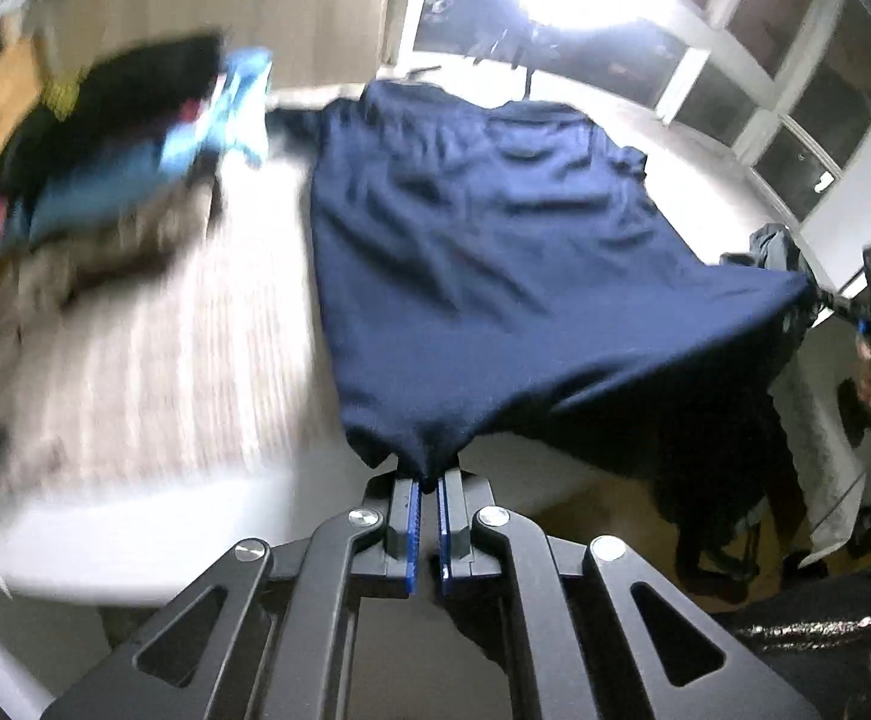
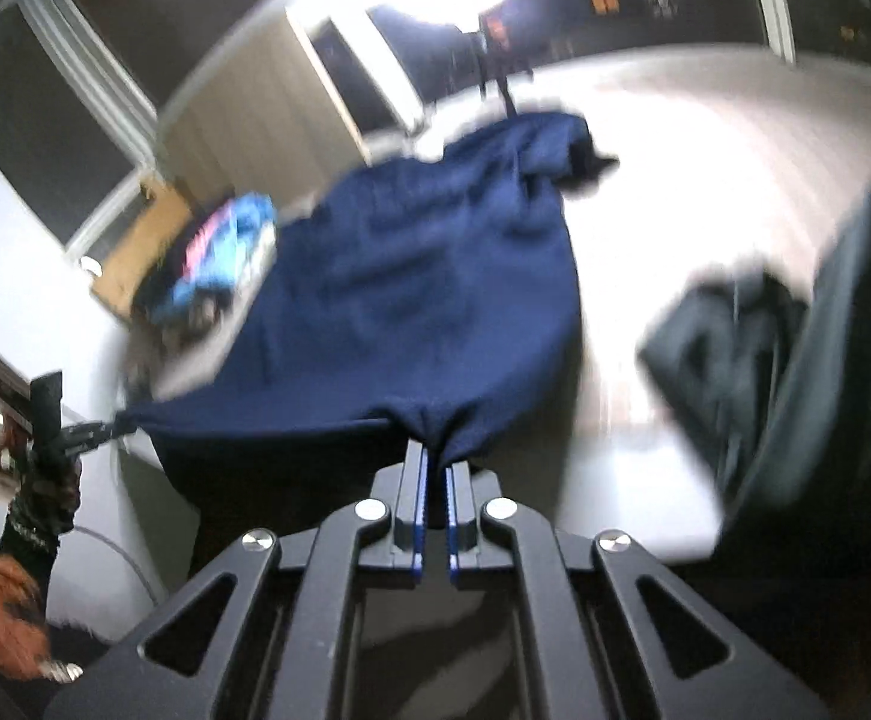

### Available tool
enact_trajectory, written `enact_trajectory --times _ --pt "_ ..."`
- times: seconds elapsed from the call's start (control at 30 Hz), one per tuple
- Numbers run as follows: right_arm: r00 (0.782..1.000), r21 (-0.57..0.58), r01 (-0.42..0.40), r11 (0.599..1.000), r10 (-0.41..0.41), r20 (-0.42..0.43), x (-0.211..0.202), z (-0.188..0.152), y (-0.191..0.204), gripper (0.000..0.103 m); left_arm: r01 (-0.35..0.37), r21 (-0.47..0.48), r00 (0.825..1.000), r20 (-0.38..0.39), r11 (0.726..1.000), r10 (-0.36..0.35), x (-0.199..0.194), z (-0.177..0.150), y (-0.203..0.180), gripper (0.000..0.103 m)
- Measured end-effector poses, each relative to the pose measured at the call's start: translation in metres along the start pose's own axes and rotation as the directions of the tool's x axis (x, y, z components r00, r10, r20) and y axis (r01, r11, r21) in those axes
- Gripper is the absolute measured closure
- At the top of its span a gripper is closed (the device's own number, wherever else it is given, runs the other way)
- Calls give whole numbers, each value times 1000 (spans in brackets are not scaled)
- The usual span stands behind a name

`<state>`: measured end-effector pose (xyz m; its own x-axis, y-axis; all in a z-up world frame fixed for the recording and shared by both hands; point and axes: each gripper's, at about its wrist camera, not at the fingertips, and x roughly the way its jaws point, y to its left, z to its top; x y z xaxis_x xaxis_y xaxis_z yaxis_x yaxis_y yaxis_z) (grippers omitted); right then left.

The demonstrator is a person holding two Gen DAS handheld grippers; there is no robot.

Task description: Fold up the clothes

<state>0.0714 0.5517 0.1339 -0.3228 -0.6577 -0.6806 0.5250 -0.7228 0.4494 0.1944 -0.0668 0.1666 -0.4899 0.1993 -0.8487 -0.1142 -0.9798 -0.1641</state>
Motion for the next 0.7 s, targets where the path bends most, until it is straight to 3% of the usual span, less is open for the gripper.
enact_trajectory --times 0.07,0.13,0.27,0.37,0.5,0.57,0.67,0.7 --pt "1000 -21 26 999 -26 15 19 31 -2 99 -12 29 1000 -4 1000 12 22 33 0 99" --pt "997 -28 74 997 -75 -23 57 57 -10 99 -25 44 999 -37 999 27 67 67 3 99" --pt "979 13 157 988 -154 -135 134 95 -38 99 -27 45 988 -151 999 33 132 94 23 99" --pt "962 48 194 980 -181 -206 178 103 -60 99 -7 12 975 -223 1000 10 172 105 36 99" --pt "944 109 224 968 -188 -270 211 109 -84 98 -65 -4 969 -239 998 62 177 114 56 95" --pt "945 167 214 962 -161 -284 214 111 -94 98 -85 -2 968 -239 996 82 169 114 63 98" --pt "947 215 205 955 -138 -290 211 113 -99 97 -52 33 971 -232 998 58 158 109 55 97" --pt "945 200 207 958 -144 -292 210 113 -95 97 -34 51 971 -233 998 45 157 107 50 90"
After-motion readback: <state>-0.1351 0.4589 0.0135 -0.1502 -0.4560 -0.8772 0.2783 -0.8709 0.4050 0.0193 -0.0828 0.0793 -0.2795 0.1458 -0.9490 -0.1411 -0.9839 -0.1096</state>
